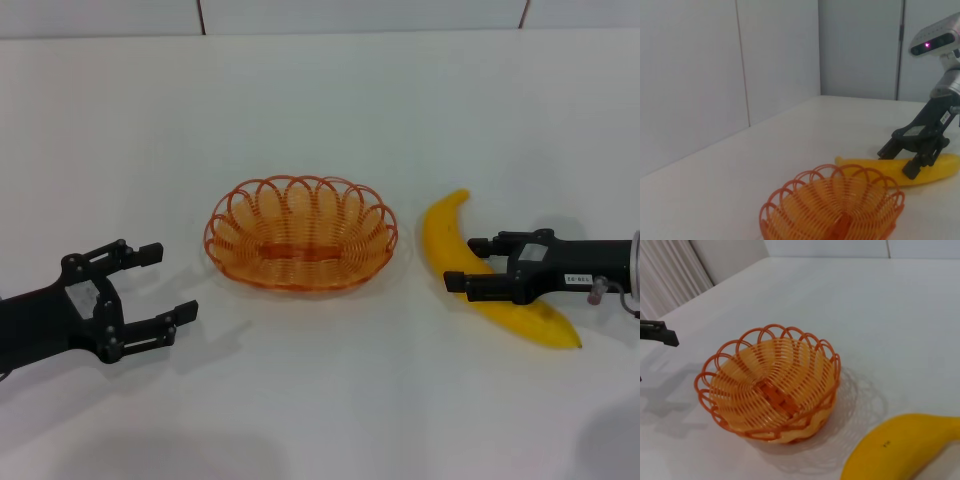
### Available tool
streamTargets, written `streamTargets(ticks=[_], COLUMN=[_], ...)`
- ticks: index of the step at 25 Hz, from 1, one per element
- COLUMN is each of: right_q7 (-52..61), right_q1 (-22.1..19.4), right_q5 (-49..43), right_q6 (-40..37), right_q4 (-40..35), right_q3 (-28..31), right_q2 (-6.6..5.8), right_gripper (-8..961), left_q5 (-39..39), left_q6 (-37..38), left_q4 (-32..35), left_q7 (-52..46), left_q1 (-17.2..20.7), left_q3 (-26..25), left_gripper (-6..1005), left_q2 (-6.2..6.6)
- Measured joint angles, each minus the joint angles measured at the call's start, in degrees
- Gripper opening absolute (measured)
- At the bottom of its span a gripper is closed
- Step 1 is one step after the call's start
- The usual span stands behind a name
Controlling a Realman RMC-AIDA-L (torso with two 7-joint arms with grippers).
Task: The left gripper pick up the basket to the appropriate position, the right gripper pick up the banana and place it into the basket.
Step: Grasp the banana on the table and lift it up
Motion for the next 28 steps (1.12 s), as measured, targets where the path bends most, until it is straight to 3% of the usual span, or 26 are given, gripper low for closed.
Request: streamTargets(ticks=[10, 15, 17, 23, 28], right_q7=[0.48, 0.56, 0.58, -1.28, -13.25], right_q1=[0.09, 0.15, 0.16, 0.15, 0.61], right_q5=[0.0, 0.53, 1.44, 11.24, 22.34], right_q6=[-0.42, -0.86, -1.27, -2.53, -8.12], right_q4=[-0.39, -0.65, -0.86, -2.92, -0.69], right_q3=[-1.44, -1.29, -1.06, -1.03, -1.52], right_q2=[-0.02, 0.01, -0.09, -0.39, 0.22], right_gripper=[661, 511, 511, 509, 509], left_q5=[0.0, 0.11, 0.15, 0.44, 0.55], left_q6=[0.38, 0.47, 0.47, 0.47, 0.45], left_q4=[0.0, 0.0, 0.0, 0.0, -0.13], left_q7=[0.04, 0.04, 0.04, 0.04, 0.04], left_q1=[0.03, 0.08, 0.08, -0.04, -0.23], left_q3=[-0.54, -0.58, -0.59, -0.6, -0.6], left_gripper=[827, 827, 827, 827, 826], left_q2=[0.06, 0.06, 0.06, 0.09, 0.06])
